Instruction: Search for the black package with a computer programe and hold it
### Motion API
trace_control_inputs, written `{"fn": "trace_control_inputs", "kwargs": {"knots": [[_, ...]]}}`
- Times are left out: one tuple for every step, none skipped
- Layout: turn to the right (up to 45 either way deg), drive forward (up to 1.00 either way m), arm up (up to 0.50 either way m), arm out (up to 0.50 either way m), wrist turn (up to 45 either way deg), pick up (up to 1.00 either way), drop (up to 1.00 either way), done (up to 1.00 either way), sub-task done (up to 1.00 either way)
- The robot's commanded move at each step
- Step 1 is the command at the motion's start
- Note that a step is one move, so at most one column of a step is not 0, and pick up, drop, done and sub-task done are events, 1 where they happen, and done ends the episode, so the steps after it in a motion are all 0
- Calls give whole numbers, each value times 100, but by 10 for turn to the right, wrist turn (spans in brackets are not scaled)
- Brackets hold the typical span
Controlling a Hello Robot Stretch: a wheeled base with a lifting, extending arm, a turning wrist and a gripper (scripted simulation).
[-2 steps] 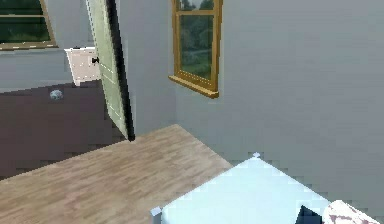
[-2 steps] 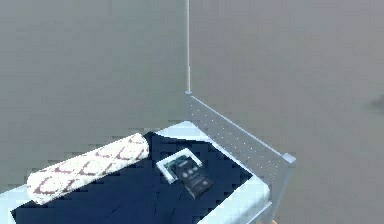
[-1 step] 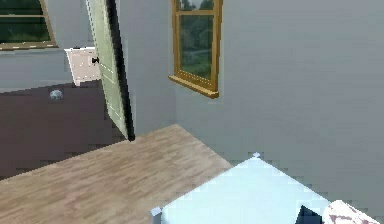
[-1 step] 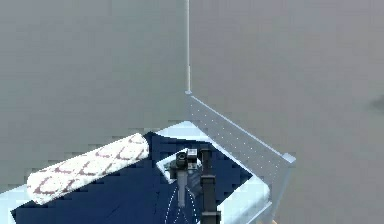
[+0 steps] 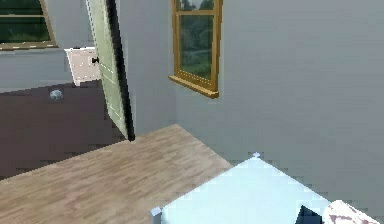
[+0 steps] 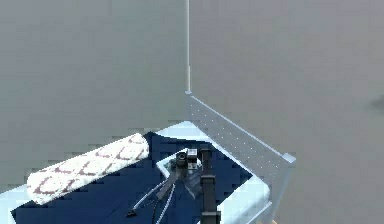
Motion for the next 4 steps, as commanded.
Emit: {"fn": "trace_control_inputs", "kwargs": {"knots": [[0,0,0,0,450,0,0,0,0],[0,0,0,0,450,0,0,0,0],[0,0,0,0,450,0,0,0,0],[0,0,0,0,150,0,0,0,0]]}}
